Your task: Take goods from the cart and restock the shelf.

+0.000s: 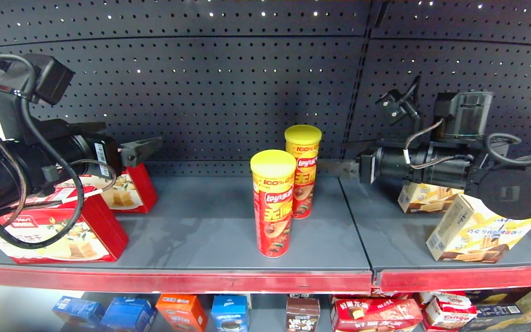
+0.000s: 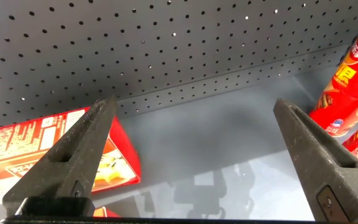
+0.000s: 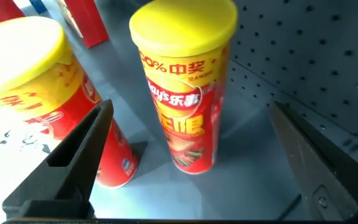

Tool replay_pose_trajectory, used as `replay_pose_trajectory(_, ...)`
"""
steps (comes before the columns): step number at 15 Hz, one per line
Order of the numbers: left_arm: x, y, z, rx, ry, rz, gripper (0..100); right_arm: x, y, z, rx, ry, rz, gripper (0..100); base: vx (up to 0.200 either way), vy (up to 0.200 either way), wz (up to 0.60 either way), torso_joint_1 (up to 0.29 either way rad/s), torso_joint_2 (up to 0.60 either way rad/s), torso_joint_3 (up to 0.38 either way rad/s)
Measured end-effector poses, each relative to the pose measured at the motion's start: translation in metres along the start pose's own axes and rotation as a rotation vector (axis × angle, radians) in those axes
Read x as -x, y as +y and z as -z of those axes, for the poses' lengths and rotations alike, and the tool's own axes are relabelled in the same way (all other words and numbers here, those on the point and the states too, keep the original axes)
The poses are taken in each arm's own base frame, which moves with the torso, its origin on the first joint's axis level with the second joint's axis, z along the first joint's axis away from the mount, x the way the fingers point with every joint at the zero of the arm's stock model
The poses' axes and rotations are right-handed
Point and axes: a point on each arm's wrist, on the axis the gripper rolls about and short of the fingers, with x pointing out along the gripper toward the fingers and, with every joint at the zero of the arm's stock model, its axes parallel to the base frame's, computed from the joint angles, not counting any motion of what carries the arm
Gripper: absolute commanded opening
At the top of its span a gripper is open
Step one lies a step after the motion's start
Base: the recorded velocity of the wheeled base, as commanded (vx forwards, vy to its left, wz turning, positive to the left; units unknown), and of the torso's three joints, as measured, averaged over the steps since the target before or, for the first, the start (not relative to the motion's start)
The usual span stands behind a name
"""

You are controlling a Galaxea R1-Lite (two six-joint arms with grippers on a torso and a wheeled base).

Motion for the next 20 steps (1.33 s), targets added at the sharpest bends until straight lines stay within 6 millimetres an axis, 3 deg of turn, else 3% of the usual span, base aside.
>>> replay_pose_trajectory(5,-0.002,0.000,0.004,0.006,0.016,0.000,100,0.034,0.016,-0.024,0.003,-0.009,0.103,100,0.000,0.000,0.00,0.000,0.00,0.000)
replay_pose_trajectory(12,-0.003,0.000,0.006,0.014,0.022,0.001,100,0.106,0.081,-0.053,-0.004,0.081,0.224,100,0.000,0.000,0.00,0.000,0.00,0.000)
replay_pose_trajectory(20,-0.002,-0.002,0.019,0.044,0.069,0.008,100,0.156,0.112,-0.041,0.024,0.075,0.465,100,0.000,0.000,0.00,0.000,0.00,0.000)
